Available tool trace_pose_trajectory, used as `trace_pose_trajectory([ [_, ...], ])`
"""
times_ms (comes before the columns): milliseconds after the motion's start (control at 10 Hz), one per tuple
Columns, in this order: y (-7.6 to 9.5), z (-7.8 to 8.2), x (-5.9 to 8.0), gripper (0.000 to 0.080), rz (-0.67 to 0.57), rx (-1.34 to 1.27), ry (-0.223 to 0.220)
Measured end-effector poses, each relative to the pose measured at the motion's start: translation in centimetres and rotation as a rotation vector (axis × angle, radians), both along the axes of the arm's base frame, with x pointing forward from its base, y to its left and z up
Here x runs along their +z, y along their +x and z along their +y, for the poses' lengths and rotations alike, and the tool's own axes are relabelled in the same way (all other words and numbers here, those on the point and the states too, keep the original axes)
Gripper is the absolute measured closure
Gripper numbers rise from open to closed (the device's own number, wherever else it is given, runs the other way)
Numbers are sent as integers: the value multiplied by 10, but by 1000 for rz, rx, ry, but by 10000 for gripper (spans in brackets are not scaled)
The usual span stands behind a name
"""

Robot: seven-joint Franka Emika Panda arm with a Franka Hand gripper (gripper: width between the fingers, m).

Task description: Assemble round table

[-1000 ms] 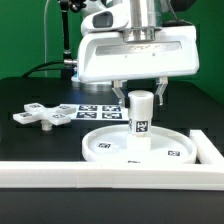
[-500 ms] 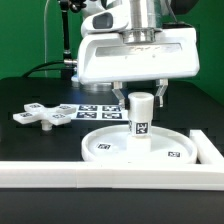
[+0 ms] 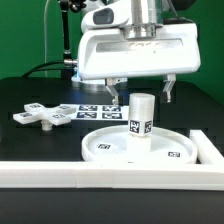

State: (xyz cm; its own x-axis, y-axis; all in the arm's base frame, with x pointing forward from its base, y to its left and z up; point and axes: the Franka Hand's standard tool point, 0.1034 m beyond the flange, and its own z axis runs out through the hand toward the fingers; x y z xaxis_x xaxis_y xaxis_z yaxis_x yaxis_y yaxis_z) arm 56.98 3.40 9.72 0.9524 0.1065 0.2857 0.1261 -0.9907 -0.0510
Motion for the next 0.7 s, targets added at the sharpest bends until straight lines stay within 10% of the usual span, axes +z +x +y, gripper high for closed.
trace_pose_trajectory([
  [200, 2, -1, 14, 151, 22, 2, 6],
  [700, -9, 5, 0, 151, 174, 13, 31],
])
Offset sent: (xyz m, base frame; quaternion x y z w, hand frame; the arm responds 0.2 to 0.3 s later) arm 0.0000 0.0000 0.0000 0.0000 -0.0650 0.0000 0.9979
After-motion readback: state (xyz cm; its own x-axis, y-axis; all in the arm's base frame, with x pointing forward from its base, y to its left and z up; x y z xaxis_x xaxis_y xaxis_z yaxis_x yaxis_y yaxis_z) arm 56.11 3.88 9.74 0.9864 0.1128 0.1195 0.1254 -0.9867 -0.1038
